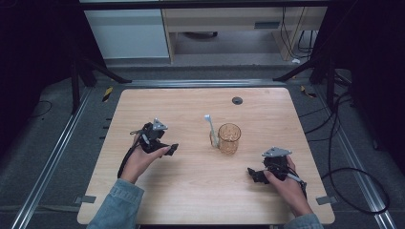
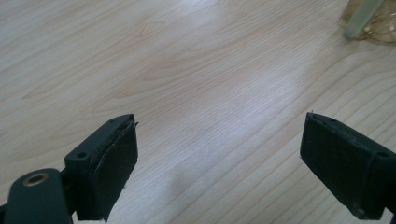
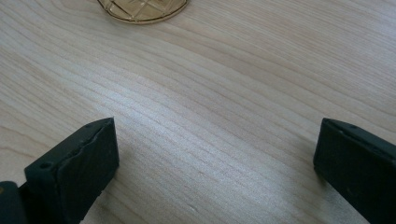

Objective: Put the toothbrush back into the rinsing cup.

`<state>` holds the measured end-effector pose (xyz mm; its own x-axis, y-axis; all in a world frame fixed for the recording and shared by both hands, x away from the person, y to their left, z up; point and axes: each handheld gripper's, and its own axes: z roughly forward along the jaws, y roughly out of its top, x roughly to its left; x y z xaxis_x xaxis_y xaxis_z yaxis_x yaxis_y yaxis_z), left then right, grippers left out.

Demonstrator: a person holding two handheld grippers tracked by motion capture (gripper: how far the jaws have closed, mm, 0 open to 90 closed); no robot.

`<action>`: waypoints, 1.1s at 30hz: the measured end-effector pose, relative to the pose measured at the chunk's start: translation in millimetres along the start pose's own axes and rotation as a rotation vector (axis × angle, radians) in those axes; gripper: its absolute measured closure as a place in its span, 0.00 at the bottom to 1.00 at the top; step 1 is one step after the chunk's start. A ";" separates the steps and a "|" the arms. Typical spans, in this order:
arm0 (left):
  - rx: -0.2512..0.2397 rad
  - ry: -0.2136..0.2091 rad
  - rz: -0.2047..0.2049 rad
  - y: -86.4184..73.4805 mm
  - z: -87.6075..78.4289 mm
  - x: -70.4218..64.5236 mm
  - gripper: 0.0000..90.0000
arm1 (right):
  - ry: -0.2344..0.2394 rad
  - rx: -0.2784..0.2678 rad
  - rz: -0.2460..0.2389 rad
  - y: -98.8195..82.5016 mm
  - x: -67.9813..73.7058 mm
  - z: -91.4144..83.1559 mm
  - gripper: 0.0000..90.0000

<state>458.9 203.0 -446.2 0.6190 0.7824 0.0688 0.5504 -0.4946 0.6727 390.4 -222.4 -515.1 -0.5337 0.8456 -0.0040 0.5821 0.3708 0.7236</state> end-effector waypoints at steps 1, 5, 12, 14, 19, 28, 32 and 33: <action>0.007 0.007 -0.005 -2.1 0.5 3.2 0.12 | -0.001 0.000 0.001 0.0 0.1 0.0 0.00; 0.023 0.025 -0.032 -10.3 3.2 15.1 0.12 | -0.001 0.000 0.001 0.0 0.1 0.0 0.00; 0.025 0.036 -0.045 -21.2 4.7 30.7 0.10 | 0.000 0.000 0.001 0.1 0.1 0.0 0.00; 0.028 0.041 -0.056 -24.6 4.6 35.7 0.09 | -0.001 0.000 0.001 0.0 0.1 0.0 0.00; 0.031 0.060 -0.086 -34.2 2.8 50.1 0.08 | 0.000 0.000 0.001 0.0 0.1 0.0 0.00; 0.041 0.105 -0.128 -49.3 3.4 69.1 0.08 | -0.001 0.000 0.001 0.0 0.1 0.0 0.00; 0.041 0.124 -0.128 -54.5 6.5 73.9 0.08 | -0.002 0.000 0.001 0.1 0.1 0.1 0.00; 0.044 0.130 -0.123 -55.5 7.4 74.4 0.08 | -0.001 0.000 0.001 0.0 0.1 0.0 0.00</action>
<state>478.6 285.9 -483.9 0.4694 0.8790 0.0842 0.6435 -0.4058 0.6490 390.4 -222.3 -515.1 -0.5327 0.8463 -0.0041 0.5826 0.3702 0.7236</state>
